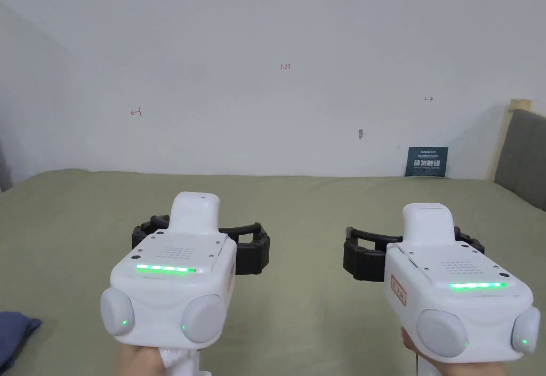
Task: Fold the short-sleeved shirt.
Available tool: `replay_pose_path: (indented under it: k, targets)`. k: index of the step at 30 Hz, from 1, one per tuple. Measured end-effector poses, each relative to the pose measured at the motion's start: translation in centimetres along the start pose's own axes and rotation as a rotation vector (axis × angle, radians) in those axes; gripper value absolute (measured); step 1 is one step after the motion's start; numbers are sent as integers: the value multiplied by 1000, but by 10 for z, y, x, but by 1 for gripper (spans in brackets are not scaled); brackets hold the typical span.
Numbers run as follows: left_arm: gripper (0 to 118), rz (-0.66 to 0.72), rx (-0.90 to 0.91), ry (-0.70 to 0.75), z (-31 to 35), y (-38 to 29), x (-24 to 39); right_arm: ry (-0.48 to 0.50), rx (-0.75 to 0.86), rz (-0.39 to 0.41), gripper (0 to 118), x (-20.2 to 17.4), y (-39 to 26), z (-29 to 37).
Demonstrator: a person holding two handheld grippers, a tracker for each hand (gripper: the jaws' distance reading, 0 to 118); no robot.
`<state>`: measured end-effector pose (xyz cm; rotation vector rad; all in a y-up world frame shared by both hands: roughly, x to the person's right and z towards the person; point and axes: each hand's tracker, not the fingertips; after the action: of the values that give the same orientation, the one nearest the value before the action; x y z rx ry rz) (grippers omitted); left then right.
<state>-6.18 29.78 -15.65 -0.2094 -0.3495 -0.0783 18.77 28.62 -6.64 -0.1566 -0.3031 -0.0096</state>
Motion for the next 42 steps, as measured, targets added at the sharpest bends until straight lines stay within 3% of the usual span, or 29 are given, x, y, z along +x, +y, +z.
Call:
replay_pose_path:
  k: [4,7,11,14,19,23,27,32,42]
  targets:
    - [118,6,1,-13,3,2,0,3,5,-31,118,2,3,4]
    - [118,2,4,-9,4,4,-1,-89,-49,-32,118,-1,6,1]
    - [118,18,-16,-20,3,6,-4,15,-51,23,118,-1,7,3]
    - [118,29,-16,-12,4,6,-5,0,-35,-12,118,-1,6,5]
    - [118,41,-29,-25,5,7,-8,25,-37,11,118,-3,5,6]
    - [118,44,-30,-21,5,7,-7,-14,-56,39,118,-7,4,2]
    - [118,46,-38,-37,5,6,-6,-53,-55,19,118,-5,3,1]
    - [118,42,-45,-42,4,4,-4,-35,-73,-9,118,-1,5,0]
    - [118,50,-42,-62,6,7,-3,-55,-56,30,118,-5,4,0]
